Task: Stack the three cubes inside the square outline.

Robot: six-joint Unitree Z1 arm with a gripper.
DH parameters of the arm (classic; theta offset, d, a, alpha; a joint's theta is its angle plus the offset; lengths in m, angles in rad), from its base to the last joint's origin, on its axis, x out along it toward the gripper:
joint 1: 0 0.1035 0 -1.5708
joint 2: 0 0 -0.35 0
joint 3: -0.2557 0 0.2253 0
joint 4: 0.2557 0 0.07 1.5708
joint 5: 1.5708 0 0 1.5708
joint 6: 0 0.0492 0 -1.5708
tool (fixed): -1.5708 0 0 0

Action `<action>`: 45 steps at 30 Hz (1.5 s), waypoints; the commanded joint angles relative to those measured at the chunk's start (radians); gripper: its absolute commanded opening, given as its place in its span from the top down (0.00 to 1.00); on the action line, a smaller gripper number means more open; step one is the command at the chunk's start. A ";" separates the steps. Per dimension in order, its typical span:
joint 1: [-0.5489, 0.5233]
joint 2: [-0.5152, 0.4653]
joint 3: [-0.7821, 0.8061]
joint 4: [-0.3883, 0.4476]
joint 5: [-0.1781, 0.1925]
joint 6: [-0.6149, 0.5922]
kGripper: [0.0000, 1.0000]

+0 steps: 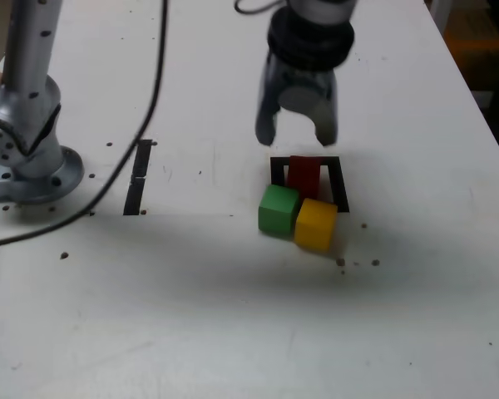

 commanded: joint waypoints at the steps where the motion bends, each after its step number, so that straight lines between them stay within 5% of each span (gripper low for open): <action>1: 0.002 -0.035 0.006 0.019 0.003 -0.004 0.35; 7: -0.040 -0.153 0.086 0.094 -0.014 -0.023 0.35; 16: -0.211 -0.151 0.006 0.103 -0.065 -0.064 0.35; 23: -0.293 -0.087 -0.105 0.101 -0.080 -0.081 0.35; 45: -0.294 0.127 -0.255 0.080 -0.117 -0.051 0.33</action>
